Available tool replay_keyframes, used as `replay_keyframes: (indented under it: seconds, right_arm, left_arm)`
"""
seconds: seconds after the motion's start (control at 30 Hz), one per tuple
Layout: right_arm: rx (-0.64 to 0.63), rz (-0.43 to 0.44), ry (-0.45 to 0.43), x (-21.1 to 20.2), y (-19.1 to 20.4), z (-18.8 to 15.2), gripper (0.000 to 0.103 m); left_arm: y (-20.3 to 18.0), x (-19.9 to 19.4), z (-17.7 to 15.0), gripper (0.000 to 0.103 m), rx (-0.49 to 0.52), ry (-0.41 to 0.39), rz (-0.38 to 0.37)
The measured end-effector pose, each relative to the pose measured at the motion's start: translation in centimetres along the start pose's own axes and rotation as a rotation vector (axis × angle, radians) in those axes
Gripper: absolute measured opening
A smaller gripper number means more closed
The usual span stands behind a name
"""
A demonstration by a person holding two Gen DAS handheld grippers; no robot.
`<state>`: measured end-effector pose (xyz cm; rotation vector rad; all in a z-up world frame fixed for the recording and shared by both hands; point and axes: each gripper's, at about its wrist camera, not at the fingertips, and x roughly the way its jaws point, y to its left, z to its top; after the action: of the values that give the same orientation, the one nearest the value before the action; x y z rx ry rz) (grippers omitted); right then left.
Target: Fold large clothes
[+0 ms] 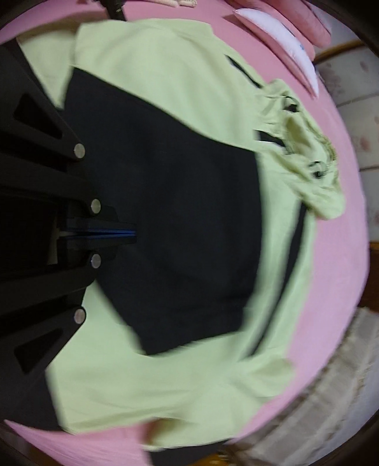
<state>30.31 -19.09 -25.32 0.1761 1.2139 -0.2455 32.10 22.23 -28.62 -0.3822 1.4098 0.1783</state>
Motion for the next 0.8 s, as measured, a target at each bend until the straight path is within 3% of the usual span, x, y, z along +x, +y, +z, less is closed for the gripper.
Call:
replay_keyframes:
  seconds: [0.13,0.3,0.47,0.5,0.57,0.6,0.63,0.8]
  right_arm:
    - [0.044,-0.059,-0.030,-1.9,1.4,-2.7,0.003]
    - [0.138,0.060,0.025,-3.6,2.6,-4.9,0.003]
    - [0.190,0.068,0.075,-5.1,4.9,-7.6,0.006]
    - [0.227,0.087,0.097,-5.3,4.8,-8.0,0.013]
    - [0.287,0.111,0.121,-5.6,4.9,-9.1,0.036]
    - [0.321,0.121,0.129,-5.8,4.7,-9.4,0.053]
    - [0.352,0.128,0.129,-6.1,4.5,-9.8,0.061]
    - [0.382,0.144,0.142,-7.0,2.8,-11.0,0.064]
  left_arm:
    - [0.6,-1.4,-2.4,0.009,0.014,-0.023,-0.018]
    - [-0.1,-2.8,-5.4,0.066,0.111,0.036,0.017]
    - [-0.5,-3.0,-8.9,0.072,0.184,0.157,0.042]
    - [-0.6,-3.1,-9.4,0.075,0.194,0.172,0.036]
    - [-1.0,-3.4,-10.6,0.078,0.226,0.190,0.047]
    - [-1.3,-3.6,-11.0,0.080,0.240,0.191,0.058]
    - [-1.5,-3.8,-11.5,0.080,0.256,0.190,0.069]
    - [-3.4,-4.7,-13.7,0.083,0.319,0.183,0.099]
